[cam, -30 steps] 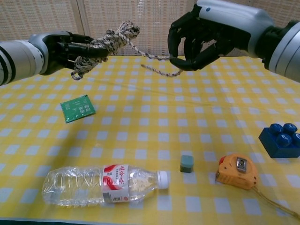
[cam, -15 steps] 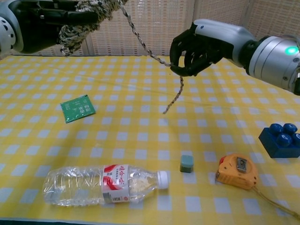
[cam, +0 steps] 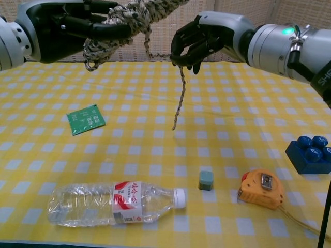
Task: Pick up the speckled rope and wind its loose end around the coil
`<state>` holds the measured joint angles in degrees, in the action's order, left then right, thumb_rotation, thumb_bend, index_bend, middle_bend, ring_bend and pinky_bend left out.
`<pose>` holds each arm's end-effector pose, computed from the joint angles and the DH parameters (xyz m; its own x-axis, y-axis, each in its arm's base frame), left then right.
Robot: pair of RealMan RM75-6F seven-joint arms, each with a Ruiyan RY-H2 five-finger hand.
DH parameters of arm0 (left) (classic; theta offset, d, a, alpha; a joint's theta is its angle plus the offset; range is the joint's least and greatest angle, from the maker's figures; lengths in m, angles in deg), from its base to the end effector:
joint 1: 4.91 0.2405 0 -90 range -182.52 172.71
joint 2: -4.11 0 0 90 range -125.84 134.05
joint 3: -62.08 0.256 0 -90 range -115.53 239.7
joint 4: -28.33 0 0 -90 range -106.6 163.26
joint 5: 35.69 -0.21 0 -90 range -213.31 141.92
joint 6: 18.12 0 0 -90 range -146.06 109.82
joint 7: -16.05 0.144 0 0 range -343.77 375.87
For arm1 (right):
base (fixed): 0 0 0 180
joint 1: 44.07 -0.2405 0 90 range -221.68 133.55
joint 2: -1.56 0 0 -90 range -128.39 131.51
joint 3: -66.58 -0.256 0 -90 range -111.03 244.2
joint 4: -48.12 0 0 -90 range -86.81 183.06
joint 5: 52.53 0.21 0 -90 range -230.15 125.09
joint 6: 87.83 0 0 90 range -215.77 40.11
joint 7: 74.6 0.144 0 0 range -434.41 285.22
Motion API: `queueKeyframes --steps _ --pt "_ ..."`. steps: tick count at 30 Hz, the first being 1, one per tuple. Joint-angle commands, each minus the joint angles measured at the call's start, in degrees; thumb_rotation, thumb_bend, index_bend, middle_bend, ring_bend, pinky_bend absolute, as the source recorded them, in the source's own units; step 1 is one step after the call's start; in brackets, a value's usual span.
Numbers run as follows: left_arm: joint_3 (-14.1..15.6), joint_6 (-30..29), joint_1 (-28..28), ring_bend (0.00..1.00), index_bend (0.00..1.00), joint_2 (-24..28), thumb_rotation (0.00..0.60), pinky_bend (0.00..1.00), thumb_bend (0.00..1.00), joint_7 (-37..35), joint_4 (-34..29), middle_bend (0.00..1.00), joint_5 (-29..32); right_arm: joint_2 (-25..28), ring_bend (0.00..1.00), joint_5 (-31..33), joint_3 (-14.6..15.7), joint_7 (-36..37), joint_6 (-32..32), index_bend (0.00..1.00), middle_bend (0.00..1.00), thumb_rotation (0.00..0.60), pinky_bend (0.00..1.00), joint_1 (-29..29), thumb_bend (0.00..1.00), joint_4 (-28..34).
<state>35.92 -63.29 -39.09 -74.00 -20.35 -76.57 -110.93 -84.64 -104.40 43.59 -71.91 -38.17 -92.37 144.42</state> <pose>-0.0764 0.3230 0.0542 -0.4852 0.5653 0.6671 0.7363 -0.1474 0.6605 -0.0542 -0.3616 0.0097 -0.1832 -0.4532 0.8724 -0.9248 -0.2216 -0.3094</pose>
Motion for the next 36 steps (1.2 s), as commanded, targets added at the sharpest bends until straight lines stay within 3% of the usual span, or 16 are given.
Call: queueKeyframes --steps 1,9,19,28,36 --pt "1.8 -0.3 -1.3 0.69 0.72 0.1 0.6 0.76 0.73 -0.7 1.7 0.69 -2.8 0.2 0.59 1.6 -0.9 0.6 -0.9 0.63 0.54 0.6 0.55 -0.8 0.6 -0.3" --pt "4.9 -2.6 -3.6 0.68 0.72 -0.2 0.6 0.76 0.73 3.4 4.9 0.69 -6.2 2.7 0.59 3.1 -2.8 2.2 -1.5 0.63 0.54 0.6 0.55 -1.4 0.6 2.1" --pt "8.1 -6.1 -6.0 0.68 0.72 -1.7 0.6 0.75 0.73 22.7 7.7 0.69 -4.6 5.4 0.6 6.0 -2.7 -1.5 1.0 0.63 0.54 0.6 0.57 -2.6 0.6 6.9" --pt "9.4 -8.7 -7.2 0.69 0.74 -3.1 0.6 0.74 0.73 38.2 7.8 0.69 1.9 6.2 0.62 9.0 -1.2 -6.2 4.9 0.63 0.55 0.6 0.57 -3.4 0.6 10.1" --pt "8.7 -11.1 -8.2 0.71 0.75 -4.0 0.6 0.74 0.73 49.1 5.3 0.7 15.0 5.9 0.62 10.3 -0.2 -10.4 9.0 0.63 0.55 0.6 0.59 -4.0 0.6 13.5"
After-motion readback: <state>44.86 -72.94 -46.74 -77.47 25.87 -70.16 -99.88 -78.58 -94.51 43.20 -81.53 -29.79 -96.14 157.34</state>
